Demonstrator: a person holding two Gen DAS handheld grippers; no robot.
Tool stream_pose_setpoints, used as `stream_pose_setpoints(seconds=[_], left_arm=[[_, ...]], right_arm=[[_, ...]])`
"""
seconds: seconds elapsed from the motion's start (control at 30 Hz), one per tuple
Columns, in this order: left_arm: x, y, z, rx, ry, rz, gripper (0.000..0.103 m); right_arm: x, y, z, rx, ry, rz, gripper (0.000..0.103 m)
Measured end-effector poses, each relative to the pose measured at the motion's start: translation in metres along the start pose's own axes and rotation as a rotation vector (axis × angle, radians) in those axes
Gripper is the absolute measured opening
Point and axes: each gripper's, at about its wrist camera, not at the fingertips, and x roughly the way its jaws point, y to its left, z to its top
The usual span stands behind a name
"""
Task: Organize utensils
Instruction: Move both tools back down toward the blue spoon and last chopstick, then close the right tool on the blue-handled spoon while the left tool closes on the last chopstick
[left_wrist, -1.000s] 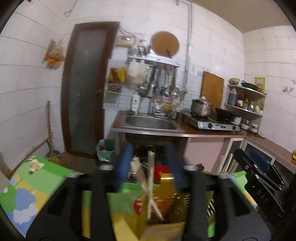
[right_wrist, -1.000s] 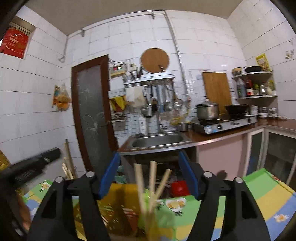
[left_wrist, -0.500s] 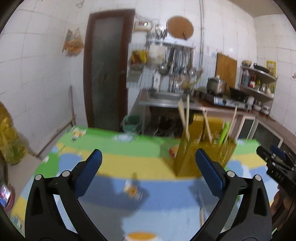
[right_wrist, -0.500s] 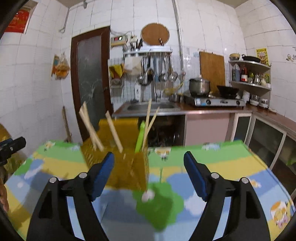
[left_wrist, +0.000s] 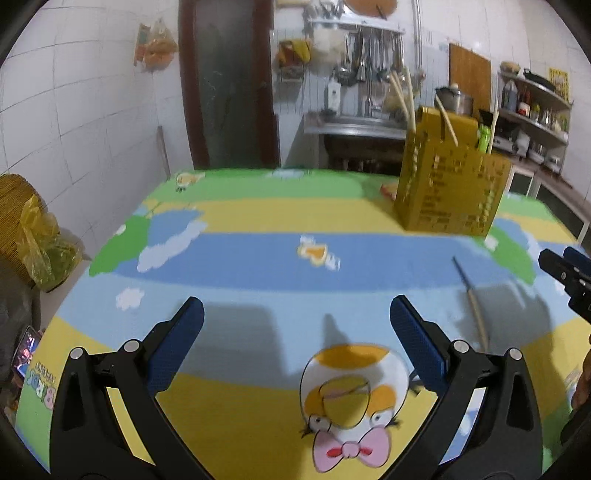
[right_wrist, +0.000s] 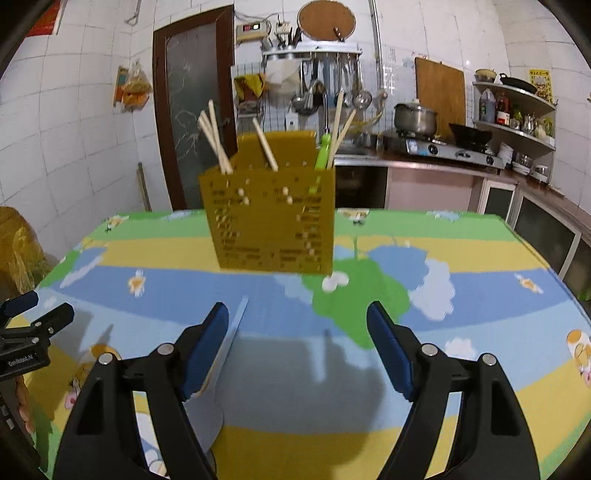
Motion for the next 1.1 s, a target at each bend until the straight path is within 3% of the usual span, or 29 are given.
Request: stream_pose_setpoints(seconds=[0.2, 0.6, 0.73, 0.93, 1.1], left_arm=[[0.009, -0.004, -0.010, 0.026, 0.039, 0.010, 0.098], [0.022, 0.005, -0.011, -0.033, 0.103, -0.001, 0.098], [0.029, 0.007, -0.011, -0.046, 0.136, -0.001, 0.098], [0.030, 0.008, -0.012, -0.045, 0.139, 0.006, 0.098], [0.032, 0.005, -0.012, -0.030, 0.152, 0.009, 0.098]], right_arm=[[0.008, 0.003, -0.007, 0.002, 0.042, -0.003, 0.076], [0.022, 0.016, -0.007, -0.025, 0.102, 0.000, 0.076], [0.041, 0.026, -0.004, -0.035, 0.168, 0.009, 0.075], [0.076, 0.048, 0.000, -0.068, 0.265, 0.024, 0.061], [0.107, 0.053, 0.006, -0.040, 0.361, 0.029, 0.041]])
